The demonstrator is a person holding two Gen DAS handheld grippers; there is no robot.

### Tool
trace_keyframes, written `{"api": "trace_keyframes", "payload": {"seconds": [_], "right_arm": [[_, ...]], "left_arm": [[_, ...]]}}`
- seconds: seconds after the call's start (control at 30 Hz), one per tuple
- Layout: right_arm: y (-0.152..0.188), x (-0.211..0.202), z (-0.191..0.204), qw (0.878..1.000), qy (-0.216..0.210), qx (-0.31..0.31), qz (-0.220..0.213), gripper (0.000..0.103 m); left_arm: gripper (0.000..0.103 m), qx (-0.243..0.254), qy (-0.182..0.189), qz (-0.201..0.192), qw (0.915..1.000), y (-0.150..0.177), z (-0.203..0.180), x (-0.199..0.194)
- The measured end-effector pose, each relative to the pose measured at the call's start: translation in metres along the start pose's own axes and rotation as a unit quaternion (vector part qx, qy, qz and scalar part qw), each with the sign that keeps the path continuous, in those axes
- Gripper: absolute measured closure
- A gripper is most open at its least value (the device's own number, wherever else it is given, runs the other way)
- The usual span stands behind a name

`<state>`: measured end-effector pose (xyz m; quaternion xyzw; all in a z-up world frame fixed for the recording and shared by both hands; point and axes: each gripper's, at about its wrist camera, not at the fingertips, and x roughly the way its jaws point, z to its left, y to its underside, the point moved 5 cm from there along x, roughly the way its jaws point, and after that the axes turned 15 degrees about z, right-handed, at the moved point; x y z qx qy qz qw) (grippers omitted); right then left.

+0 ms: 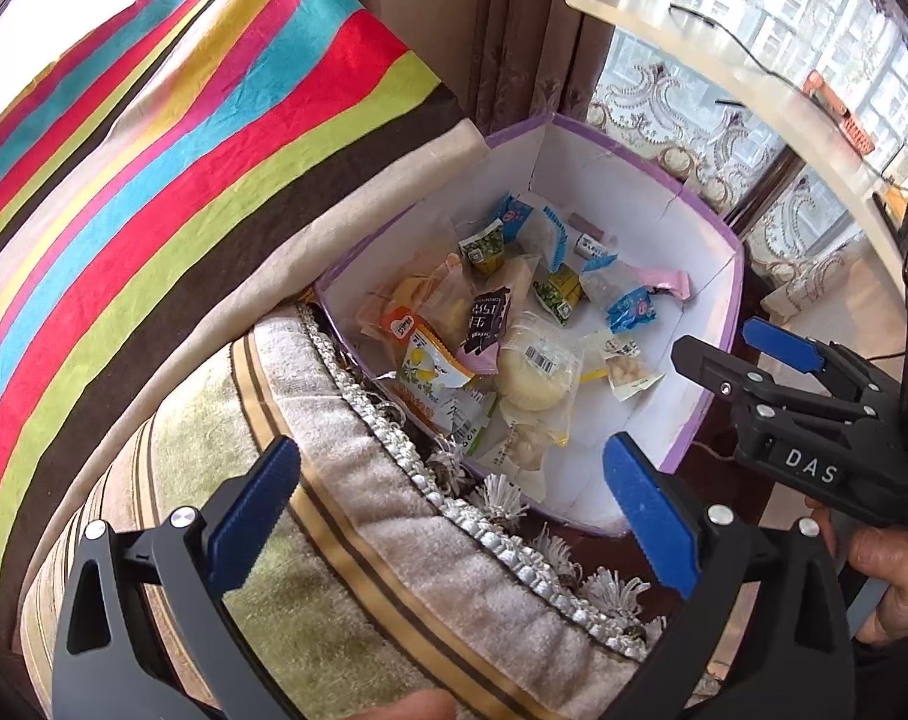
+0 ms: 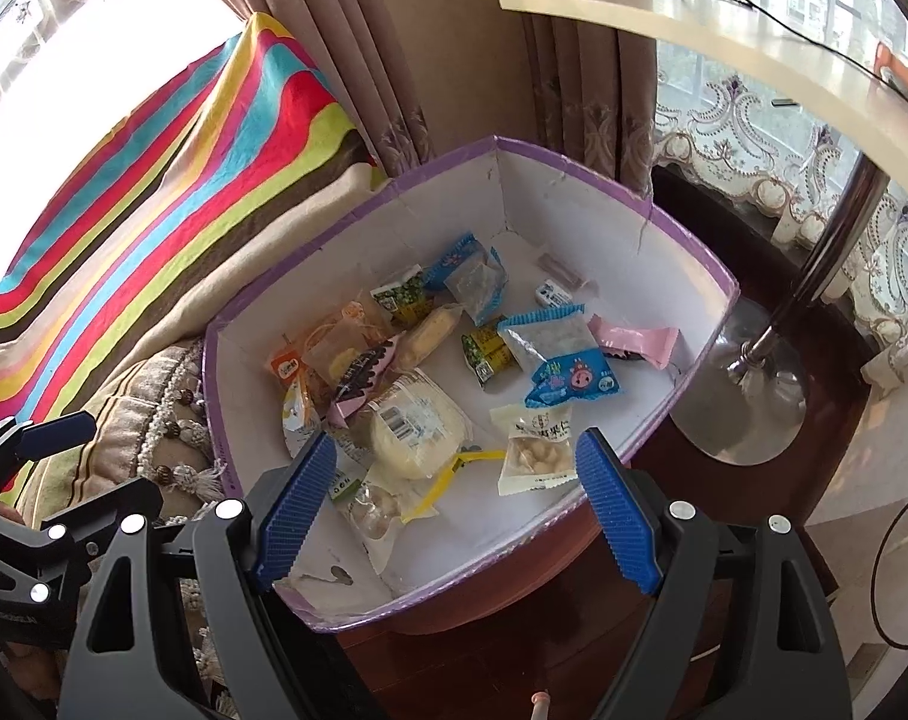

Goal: Organize snacks

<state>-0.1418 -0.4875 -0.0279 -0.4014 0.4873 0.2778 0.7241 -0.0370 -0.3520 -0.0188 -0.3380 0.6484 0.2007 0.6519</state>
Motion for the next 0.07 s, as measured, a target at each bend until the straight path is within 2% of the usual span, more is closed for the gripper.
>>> {"api": "trace_keyframes", "payload": {"seconds": [0.07], "right_arm": [[-0.008, -0.012, 0.022, 1.0, -0.009, -0.023, -0.011, 0.022]], "left_arm": [[0.002, -0.023, -0.005, -0.023, 0.9995, 0.006, 0.022, -0.014]]}}
